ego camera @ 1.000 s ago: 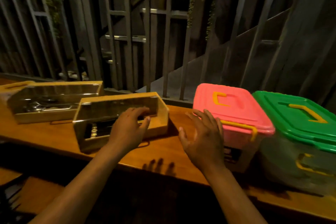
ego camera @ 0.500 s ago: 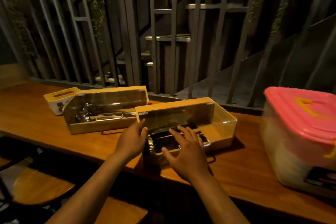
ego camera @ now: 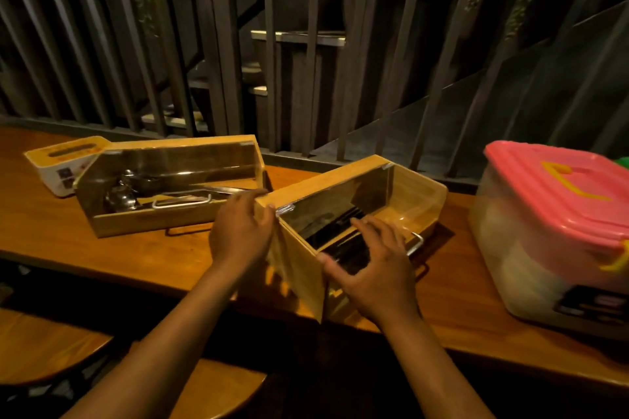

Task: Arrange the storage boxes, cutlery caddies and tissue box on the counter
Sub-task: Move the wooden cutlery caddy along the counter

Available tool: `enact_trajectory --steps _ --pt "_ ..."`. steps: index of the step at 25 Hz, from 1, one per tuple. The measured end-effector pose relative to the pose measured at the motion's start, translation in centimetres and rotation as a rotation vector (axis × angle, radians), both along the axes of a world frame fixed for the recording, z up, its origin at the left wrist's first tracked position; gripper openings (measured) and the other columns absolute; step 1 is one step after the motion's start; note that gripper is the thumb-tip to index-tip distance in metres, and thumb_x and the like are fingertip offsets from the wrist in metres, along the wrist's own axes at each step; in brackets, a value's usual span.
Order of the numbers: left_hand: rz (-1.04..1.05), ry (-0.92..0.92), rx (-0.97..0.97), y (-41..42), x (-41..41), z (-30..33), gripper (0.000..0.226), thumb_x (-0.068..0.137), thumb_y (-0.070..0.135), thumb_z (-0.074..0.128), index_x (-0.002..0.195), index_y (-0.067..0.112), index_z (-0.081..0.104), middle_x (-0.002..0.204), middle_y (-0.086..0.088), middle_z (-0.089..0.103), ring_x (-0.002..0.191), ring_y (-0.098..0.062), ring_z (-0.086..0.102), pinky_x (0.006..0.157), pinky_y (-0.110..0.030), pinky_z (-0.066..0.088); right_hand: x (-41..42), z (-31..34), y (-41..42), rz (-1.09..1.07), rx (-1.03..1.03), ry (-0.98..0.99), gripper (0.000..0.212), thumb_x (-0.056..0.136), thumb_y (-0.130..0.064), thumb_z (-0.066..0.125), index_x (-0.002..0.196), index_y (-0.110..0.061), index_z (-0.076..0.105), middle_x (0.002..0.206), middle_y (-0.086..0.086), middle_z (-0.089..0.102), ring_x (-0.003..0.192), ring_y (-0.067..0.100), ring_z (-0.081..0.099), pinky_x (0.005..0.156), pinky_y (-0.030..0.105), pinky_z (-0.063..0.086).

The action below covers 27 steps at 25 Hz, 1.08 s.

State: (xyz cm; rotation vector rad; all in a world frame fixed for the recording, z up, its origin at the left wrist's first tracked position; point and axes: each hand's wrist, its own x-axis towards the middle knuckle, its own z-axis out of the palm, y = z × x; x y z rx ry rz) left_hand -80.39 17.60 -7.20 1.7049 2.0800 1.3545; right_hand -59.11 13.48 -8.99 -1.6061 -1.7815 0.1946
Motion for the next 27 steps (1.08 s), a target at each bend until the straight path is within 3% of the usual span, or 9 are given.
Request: enact_trajectory --steps 2,5,7,11,14,18,27 --pt "-0.069 0.005 -0.126 2.7 -0.4 -0.6 0.049 0.093 0.043 0.057 0.138 0.026 0.049 0.137 -0.008 0.054 0.116 -0.029 0.055 0.091 -0.044 0.049 -0.9 -0.1 -0.4 0.037 -0.084 -0.112 0.091 0.063 -0.089 0.043 0.141 -0.043 0.034 0.157 -0.008 0.024 0.148 0.022 0.005 0.114 0.055 0.027" --pt "-0.163 -0.024 -0.170 3.9 0.6 -1.9 0.055 0.093 0.049 0.052 0.142 0.026 0.045 0.140 -0.011 0.051 0.102 -0.025 0.059 0.090 -0.043 0.050 -0.2 -0.1 -0.7 0.041 -0.114 -0.171 0.086 0.070 -0.084 0.040 0.145 -0.045 0.024 0.160 -0.011 0.013 0.149 0.020 -0.007 0.117 0.054 0.020" --pt "-0.155 0.017 -0.168 3.6 2.0 -2.2 0.057 0.090 0.055 0.053 0.141 0.029 0.047 0.137 -0.010 0.050 0.095 -0.022 0.061 0.086 -0.041 0.051 2.1 -0.3 -1.1 0.031 -0.088 -0.169 0.082 0.073 -0.079 0.040 0.145 -0.045 0.024 0.160 -0.013 0.014 0.149 0.016 -0.005 0.116 0.050 0.020" --pt "-0.204 0.171 -0.231 1.7 7.3 -1.6 0.066 0.086 0.067 0.046 0.144 0.037 0.038 0.125 -0.012 0.053 0.108 -0.032 0.058 0.080 -0.037 0.047 8.1 -0.7 -2.1 -0.022 -0.057 -0.103 0.075 0.075 -0.063 0.041 0.145 -0.043 0.027 0.159 -0.015 0.017 0.148 0.011 0.004 0.114 0.043 0.026" --pt "-0.211 0.261 -0.219 0.4 12.0 -1.7 0.070 0.087 0.071 0.039 0.147 0.038 0.030 0.116 -0.008 0.060 0.103 -0.029 0.060 0.071 -0.034 0.045 11.7 -1.0 -2.5 -0.083 -0.007 -0.055 0.069 0.077 -0.049 0.045 0.144 -0.038 0.034 0.158 -0.014 0.022 0.142 0.002 0.012 0.112 0.036 0.029" --pt "-0.213 0.343 -0.157 -0.3 17.4 -1.0 0.066 0.089 0.067 0.039 0.146 0.033 0.036 0.107 -0.007 0.068 0.094 -0.027 0.063 0.062 -0.031 0.043 15.8 -1.1 -2.7 -0.142 0.023 0.045 0.062 0.080 -0.036 0.044 0.142 -0.035 0.042 0.156 -0.010 0.031 0.140 0.009 0.032 0.108 0.043 0.039" --pt "-0.132 0.377 -0.182 -0.6 21.1 -1.6 0.066 0.090 0.068 0.033 0.147 0.035 0.030 0.111 -0.013 0.063 0.095 -0.030 0.062 0.063 -0.033 0.043 18.9 -2.3 -2.3 -0.127 0.033 0.075 0.059 0.086 -0.033 0.045 0.144 -0.031 0.037 0.158 -0.006 0.027 0.143 0.017 0.030 0.107 0.052 0.040"
